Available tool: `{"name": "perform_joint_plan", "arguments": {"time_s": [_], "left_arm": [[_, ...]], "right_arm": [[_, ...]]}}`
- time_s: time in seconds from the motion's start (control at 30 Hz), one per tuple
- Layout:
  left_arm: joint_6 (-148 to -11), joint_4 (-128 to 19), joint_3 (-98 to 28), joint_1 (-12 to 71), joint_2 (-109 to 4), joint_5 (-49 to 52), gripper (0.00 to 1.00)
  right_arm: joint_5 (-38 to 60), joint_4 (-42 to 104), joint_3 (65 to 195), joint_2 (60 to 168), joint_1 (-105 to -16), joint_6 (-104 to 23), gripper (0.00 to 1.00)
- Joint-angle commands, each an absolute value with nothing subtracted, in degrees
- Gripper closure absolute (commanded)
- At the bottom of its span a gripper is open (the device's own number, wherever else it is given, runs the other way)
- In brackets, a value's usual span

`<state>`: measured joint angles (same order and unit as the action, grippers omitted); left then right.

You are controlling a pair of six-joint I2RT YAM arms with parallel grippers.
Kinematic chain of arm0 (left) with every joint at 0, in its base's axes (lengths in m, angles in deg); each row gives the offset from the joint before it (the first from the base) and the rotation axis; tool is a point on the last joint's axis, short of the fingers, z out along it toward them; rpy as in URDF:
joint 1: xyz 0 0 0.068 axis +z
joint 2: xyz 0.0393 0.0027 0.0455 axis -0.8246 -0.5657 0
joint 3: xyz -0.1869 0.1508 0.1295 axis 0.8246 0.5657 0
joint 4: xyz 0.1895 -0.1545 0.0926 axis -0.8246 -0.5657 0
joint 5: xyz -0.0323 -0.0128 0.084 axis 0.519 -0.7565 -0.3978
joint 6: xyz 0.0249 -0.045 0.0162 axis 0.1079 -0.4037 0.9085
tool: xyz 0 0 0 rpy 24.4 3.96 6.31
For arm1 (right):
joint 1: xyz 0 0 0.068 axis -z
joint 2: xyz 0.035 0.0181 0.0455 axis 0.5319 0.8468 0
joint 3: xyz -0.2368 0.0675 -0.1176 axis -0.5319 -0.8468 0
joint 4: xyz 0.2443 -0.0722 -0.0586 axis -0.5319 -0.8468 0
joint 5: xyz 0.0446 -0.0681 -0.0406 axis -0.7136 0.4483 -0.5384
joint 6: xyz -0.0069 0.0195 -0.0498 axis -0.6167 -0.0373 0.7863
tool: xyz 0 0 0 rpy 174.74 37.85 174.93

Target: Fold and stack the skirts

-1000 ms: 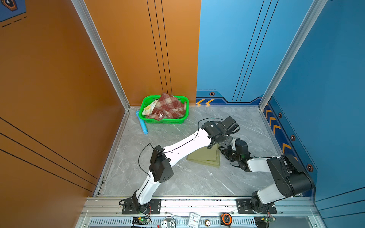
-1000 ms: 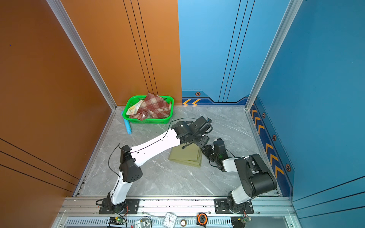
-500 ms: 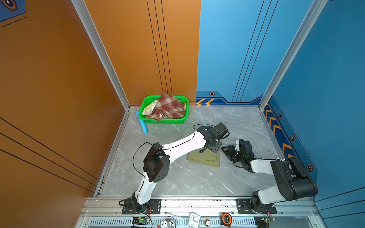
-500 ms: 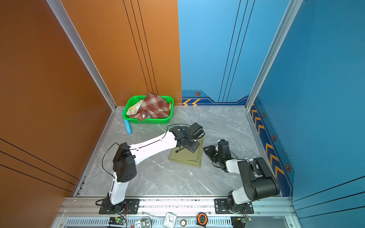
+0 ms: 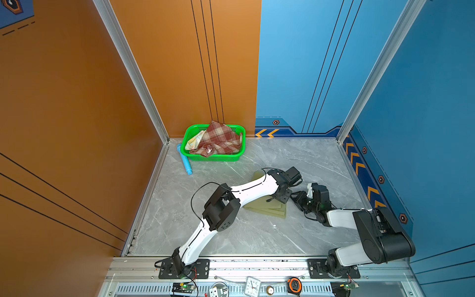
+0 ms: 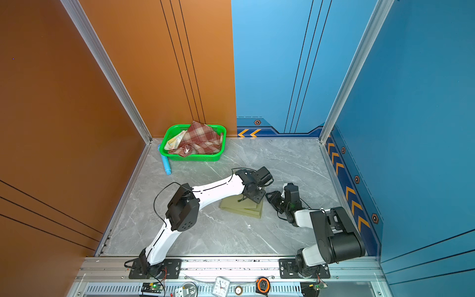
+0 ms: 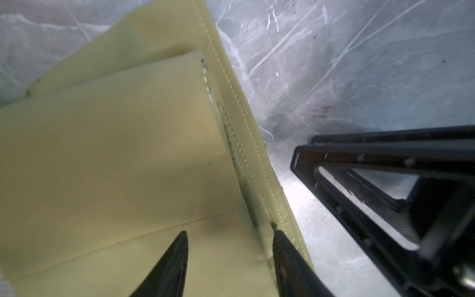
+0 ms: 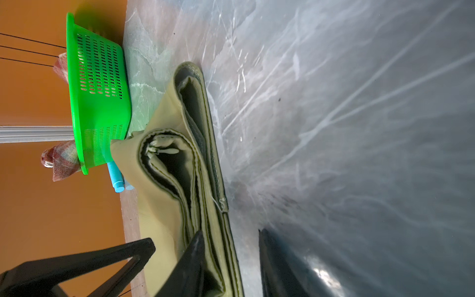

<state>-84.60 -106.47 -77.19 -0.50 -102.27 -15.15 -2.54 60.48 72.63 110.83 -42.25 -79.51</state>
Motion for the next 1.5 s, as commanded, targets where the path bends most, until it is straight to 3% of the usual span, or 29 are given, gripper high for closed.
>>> {"name": "perform_joint_plan", "arguments": {"time_s": [0.0,0.3,0.5,0.67,1.1,1.47], "left_arm": [[-86.4,-107.2,-78.9,-0.7,-104.4,-14.0,0.46],[-87.7,-107.0,-79.1,-0.7,-107.1,-15.0,0.59],[-88.2,-107.0,-79.7,-0.7,-107.8,-15.6,0.99],[-88.2,-107.0,-79.4,-0.6,-107.2,-15.8,1.0],[-87.9,-107.1,-80.6,-0.7,-105.8,-16.2,1.0],[-89.3,-107.1,-82.4,-2.2,-104.6,-16.1,1.0]], "right_arm": [[-2.7,55.5,70.6,113.4,-42.5,-79.6,0.63],[-2.3,56.6,70.8,115.1,-43.0,-80.3,0.65],[-1.2,56.2,71.3,115.6,-44.3,-80.7,0.68],[-0.7,57.3,71.6,117.4,-45.2,-81.1,0.71],[-1.0,67.7,71.1,125.3,-46.5,-85.1,0.94],[-0.9,73.3,70.1,129.1,-46.7,-87.0,0.97]]}}
